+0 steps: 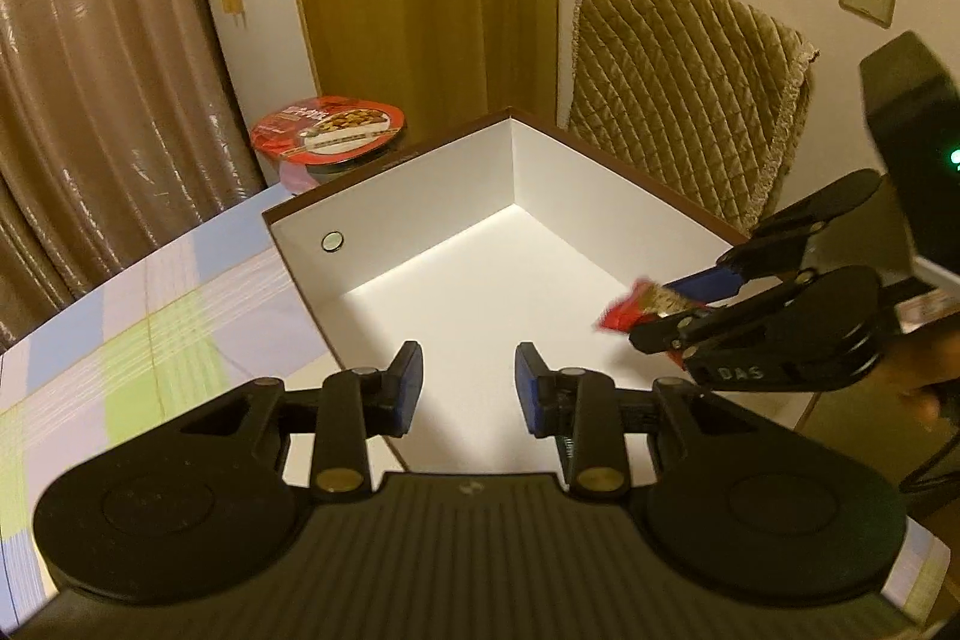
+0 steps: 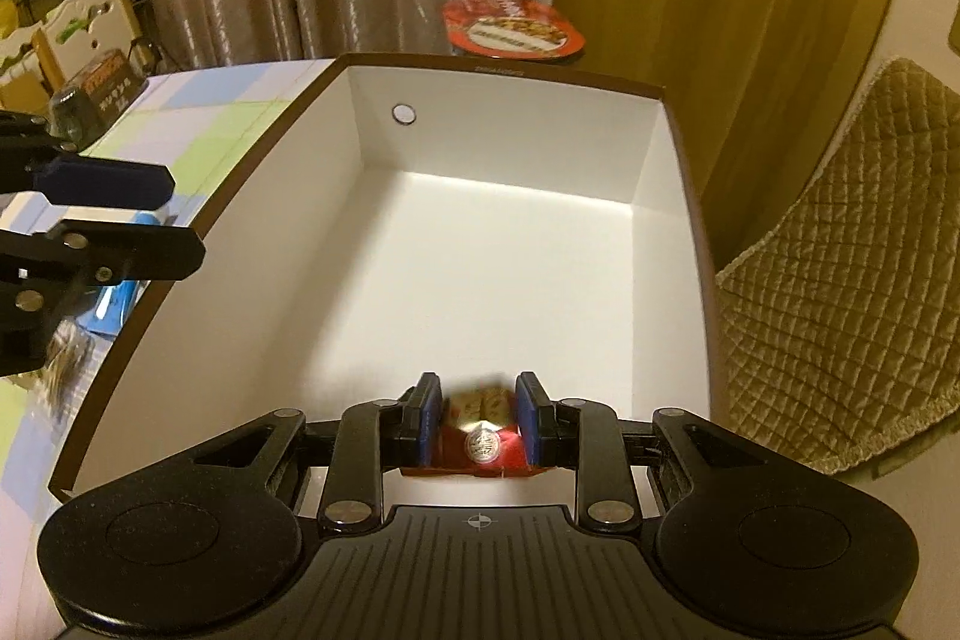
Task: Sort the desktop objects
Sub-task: 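Open the left tool and right tool to drop both items into the box, then withdraw both tools from the box back over the table items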
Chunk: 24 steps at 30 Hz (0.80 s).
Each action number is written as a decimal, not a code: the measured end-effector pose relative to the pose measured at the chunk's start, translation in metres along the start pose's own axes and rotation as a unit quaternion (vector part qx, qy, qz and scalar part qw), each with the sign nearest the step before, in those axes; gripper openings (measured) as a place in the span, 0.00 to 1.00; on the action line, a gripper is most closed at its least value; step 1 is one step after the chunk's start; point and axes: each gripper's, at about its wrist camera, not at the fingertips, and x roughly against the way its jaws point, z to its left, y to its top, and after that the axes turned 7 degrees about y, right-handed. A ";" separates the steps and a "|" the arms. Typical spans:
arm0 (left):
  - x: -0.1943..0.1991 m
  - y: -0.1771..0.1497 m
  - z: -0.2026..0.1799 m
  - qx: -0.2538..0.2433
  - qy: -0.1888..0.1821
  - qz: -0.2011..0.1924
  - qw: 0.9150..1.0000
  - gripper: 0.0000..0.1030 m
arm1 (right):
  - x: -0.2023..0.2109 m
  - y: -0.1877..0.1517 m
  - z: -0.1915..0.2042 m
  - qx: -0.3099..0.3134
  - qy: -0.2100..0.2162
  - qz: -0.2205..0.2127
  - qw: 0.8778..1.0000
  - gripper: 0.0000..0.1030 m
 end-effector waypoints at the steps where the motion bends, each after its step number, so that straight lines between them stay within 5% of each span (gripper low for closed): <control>1: 0.001 -0.001 0.000 0.002 0.000 0.000 1.000 0.29 | -0.001 0.000 0.000 0.000 0.001 0.000 1.000 0.26; 24: 0.031 -0.018 0.009 0.034 0.021 -0.015 0.999 0.35 | 0.019 0.006 0.019 0.007 0.000 -0.045 0.999 0.26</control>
